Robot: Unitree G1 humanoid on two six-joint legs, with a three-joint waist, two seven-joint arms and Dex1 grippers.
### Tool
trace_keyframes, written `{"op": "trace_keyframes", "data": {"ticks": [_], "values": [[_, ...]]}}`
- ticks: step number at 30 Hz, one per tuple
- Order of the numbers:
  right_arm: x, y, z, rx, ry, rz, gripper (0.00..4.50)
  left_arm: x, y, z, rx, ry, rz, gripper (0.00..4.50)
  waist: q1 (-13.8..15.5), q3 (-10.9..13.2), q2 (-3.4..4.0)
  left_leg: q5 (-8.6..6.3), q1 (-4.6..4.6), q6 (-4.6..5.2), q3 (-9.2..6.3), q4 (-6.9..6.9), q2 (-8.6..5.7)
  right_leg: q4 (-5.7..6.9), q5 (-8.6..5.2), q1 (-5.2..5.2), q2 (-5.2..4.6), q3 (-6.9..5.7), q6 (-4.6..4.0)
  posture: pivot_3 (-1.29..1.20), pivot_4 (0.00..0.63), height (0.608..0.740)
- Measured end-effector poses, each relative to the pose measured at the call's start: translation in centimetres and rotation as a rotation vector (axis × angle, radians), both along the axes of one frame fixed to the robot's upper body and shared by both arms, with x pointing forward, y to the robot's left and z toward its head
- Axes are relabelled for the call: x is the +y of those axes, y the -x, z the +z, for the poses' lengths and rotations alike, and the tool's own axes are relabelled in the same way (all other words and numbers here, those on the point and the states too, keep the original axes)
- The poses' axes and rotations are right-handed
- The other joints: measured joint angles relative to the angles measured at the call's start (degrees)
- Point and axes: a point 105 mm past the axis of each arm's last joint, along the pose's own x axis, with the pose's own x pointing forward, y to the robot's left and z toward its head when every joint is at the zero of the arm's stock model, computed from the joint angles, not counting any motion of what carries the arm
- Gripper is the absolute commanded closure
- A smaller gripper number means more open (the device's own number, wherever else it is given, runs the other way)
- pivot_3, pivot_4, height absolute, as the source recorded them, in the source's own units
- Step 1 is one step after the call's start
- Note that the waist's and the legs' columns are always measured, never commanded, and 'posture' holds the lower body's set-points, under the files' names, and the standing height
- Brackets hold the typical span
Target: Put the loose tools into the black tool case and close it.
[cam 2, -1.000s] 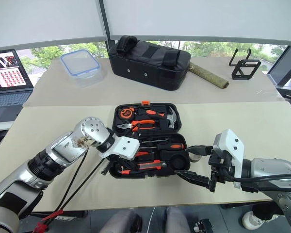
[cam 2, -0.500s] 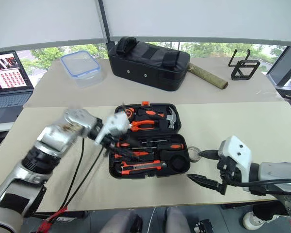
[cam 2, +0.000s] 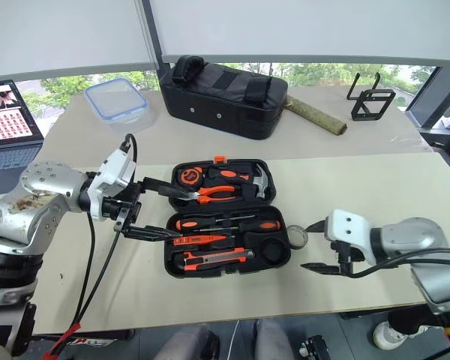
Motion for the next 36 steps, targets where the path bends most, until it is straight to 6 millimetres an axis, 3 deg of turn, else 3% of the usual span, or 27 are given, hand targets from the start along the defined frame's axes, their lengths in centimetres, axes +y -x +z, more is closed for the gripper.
{"op": "trace_keyframes", "data": {"ticks": [2,13,15,18,22,25,27,30,36], "values": [[0.3,-0.4,-0.5,0.006,0.012,0.029,0.73,0.0,0.1,0.0,-0.010,-0.002,0.013,0.00,-0.05,0.00,0.00,0.00,-0.03,0.00,0.00,0.00,0.00,0.01,0.01,-0.06,0.00,0.00,-0.01,0.00,0.150,0.714],[0.5,-1.7,-0.9,0.000,0.052,0.063,4.45,0.0,0.5,0.0,-0.029,-0.006,0.033,0.00,-0.16,0.00,0.01,0.01,-0.15,-0.03,0.02,0.00,0.00,0.06,0.03,-0.24,0.02,-0.01,-0.05,0.00,0.150,0.714],[0.2,-1.4,-0.3,0.004,0.056,0.056,4.48,-0.1,0.5,0.0,-0.034,-0.006,0.034,0.00,-0.10,0.01,0.04,0.01,-0.21,-0.03,0.01,0.00,0.00,0.06,0.03,-0.29,0.01,-0.01,-0.05,0.00,0.150,0.714],[0.0,-0.7,2.3,0.018,-0.004,0.030,4.48,-0.1,0.5,-0.1,-0.034,-0.007,0.036,0.00,-0.13,0.01,0.06,0.01,-0.35,-0.03,-0.03,0.01,0.00,0.06,0.04,-0.40,0.01,-0.01,-0.07,0.00,0.150,0.714],[3.0,1.2,6.2,0.008,-0.115,0.119,4.48,-0.3,0.6,-0.2,-0.038,-0.009,0.024,0.00,-0.29,0.01,0.06,0.01,-0.36,-0.07,-0.08,0.00,0.05,0.04,0.06,-0.39,0.02,-0.01,-0.11,0.00,0.150,0.714],[5.2,2.5,6.5,0.034,-0.109,0.195,4.48,-0.4,0.7,-0.4,-0.040,-0.012,0.016,0.00,-0.15,0.02,0.05,0.01,-0.38,-0.06,-0.09,0.01,0.04,0.01,0.06,-0.38,0.01,-0.02,-0.11,0.00,0.150,0.714],[6.6,3.3,5.6,0.067,-0.099,0.238,4.48,-0.4,0.7,-0.4,-0.039,-0.013,0.015,0.00,-0.07,0.02,0.04,0.01,-0.39,-0.06,-0.09,0.02,0.04,0.00,0.06,-0.37,0.01,-0.04,-0.10,0.00,0.150,0.714],[7.1,3.3,4.2,0.095,-0.075,0.241,4.48,-0.4,0.7,-0.4,-0.039,-0.016,0.017,0.00,0.12,0.03,0.03,0.01,-0.43,-0.05,-0.09,0.05,0.01,0.01,0.06,-0.40,-0.01,-0.06,-0.10,0.00,0.150,0.714],[6.2,2.2,1.7,0.101,0.010,0.186,2.43,-0.3,0.7,-0.4,-0.044,-0.021,0.023,0.00,-0.12,0.03,0.04,0.01,-0.44,-0.06,-0.09,0.06,0.00,0.02,0.06,-0.43,0.00,-0.07,-0.10,0.00,0.150,0.714]]}}
